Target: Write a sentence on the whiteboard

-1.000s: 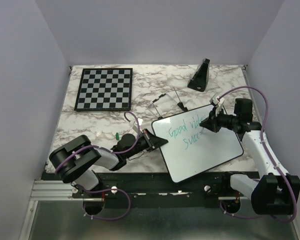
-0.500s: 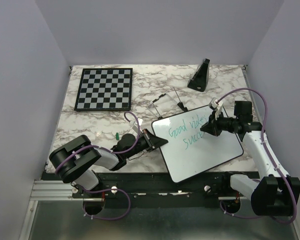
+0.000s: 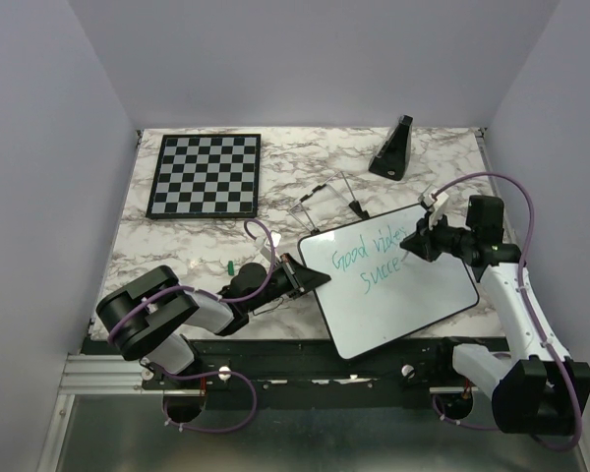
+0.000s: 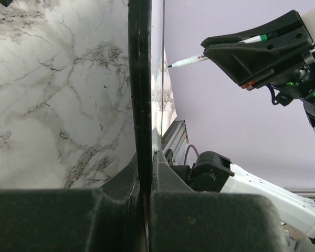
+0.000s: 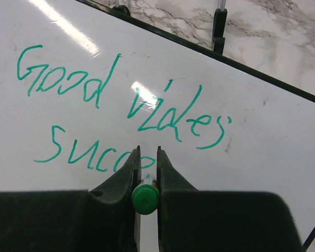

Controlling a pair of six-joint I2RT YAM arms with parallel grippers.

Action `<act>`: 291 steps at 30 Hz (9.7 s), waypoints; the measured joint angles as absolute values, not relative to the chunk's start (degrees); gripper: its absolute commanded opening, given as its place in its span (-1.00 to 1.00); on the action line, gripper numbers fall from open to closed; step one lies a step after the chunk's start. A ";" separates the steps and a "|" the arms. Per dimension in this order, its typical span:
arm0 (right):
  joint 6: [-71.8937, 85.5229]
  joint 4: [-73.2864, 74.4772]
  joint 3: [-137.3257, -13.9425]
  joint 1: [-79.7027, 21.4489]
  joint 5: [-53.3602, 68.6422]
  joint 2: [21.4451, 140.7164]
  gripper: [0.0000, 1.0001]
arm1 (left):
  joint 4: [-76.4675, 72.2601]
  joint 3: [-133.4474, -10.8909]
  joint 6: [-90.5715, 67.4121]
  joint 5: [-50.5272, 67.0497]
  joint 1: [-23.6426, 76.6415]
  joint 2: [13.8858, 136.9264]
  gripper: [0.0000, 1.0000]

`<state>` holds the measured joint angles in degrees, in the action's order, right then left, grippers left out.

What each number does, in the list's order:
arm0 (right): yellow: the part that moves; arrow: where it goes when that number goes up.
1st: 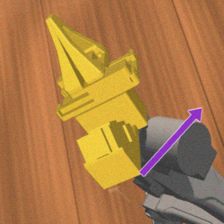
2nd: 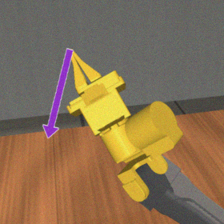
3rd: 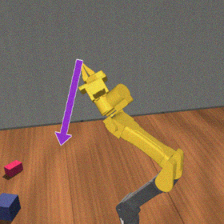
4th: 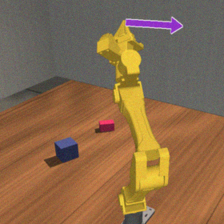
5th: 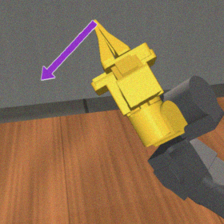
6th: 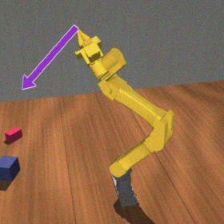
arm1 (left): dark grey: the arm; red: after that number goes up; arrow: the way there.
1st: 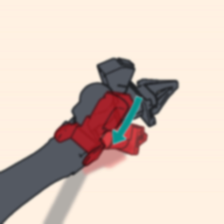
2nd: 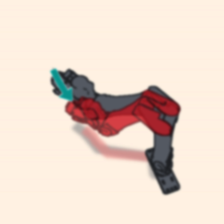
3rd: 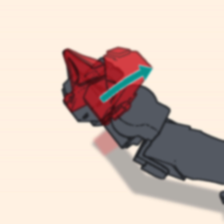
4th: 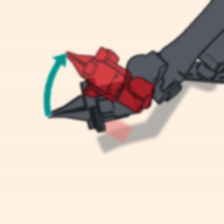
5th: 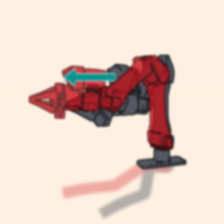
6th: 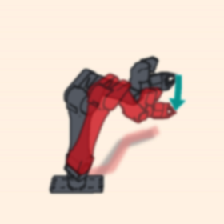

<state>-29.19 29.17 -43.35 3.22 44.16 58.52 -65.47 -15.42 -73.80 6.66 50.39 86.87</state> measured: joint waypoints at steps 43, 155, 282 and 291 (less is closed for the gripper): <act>-29.06 27.07 -43.20 3.81 43.03 61.52 -0.99 | -65.04 -15.42 -73.80 6.48 50.50 86.50 -1.00; -30.61 36.21 -45.67 8.36 62.74 52.31 -0.99 | -64.36 -15.42 -72.49 5.96 50.76 85.19 -1.00; -32.53 22.39 -38.61 -19.14 46.06 55.88 -0.99 | -56.55 -13.98 -69.47 2.02 46.61 75.46 -1.00; -32.16 21.89 -38.63 -21.34 46.17 55.99 -0.99 | -56.55 -13.98 -69.47 2.07 46.61 75.53 -1.00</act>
